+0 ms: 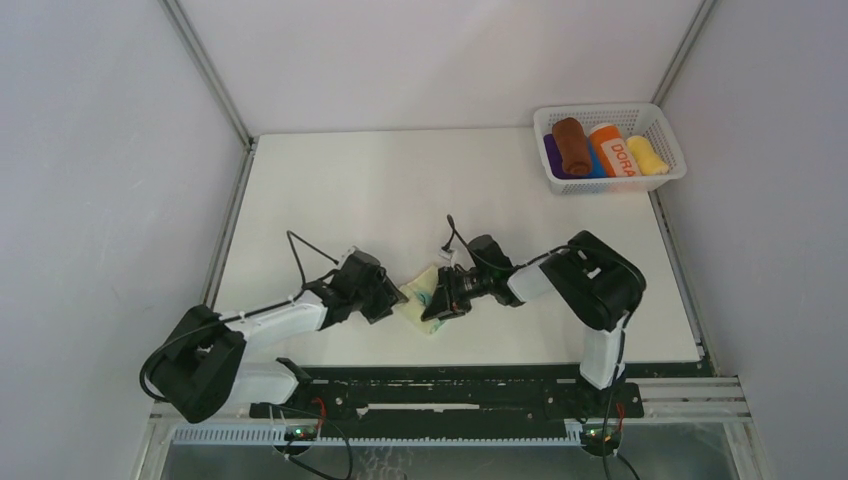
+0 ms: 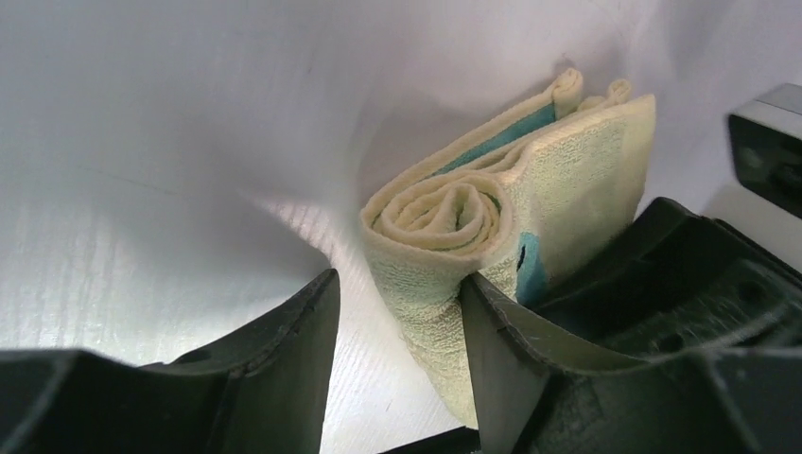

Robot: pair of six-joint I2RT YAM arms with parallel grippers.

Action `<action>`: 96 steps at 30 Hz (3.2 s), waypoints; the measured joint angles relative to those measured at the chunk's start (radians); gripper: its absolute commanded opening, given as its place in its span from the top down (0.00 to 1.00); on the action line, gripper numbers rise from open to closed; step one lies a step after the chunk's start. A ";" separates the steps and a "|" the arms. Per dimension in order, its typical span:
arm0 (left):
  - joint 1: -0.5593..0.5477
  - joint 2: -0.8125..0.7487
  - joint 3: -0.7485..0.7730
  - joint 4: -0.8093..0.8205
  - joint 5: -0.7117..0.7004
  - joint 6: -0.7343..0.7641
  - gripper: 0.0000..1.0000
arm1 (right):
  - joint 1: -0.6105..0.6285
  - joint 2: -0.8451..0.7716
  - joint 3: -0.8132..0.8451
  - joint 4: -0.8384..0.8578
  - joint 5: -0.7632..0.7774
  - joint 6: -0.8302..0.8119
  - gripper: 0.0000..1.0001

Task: Roll the towels
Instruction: Roll the towel at the center of the board.

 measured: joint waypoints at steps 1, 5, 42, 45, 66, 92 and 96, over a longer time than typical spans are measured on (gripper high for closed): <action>-0.001 0.012 0.007 0.002 0.000 0.000 0.46 | 0.003 -0.024 0.004 -0.040 0.019 -0.026 0.59; -0.002 0.031 0.019 0.003 0.002 0.001 0.46 | 0.043 -0.173 0.050 -0.309 0.205 -0.199 0.46; -0.014 -0.013 0.076 -0.122 -0.019 0.020 0.31 | 0.592 -0.147 0.340 -0.835 1.336 -0.805 1.00; -0.015 -0.114 0.052 -0.146 -0.043 0.006 0.28 | 0.518 -0.198 0.318 -0.800 1.149 -0.779 1.00; -0.024 -0.193 0.005 -0.105 -0.033 -0.001 0.30 | -0.017 -0.044 -0.168 0.272 0.085 0.039 1.00; -0.052 0.148 0.141 -0.039 0.003 0.026 0.38 | 0.082 -0.385 -0.064 -0.380 0.420 -0.206 0.44; -0.056 0.156 0.151 -0.048 0.003 0.026 0.38 | 0.226 -0.478 0.026 -0.604 0.700 -0.323 0.42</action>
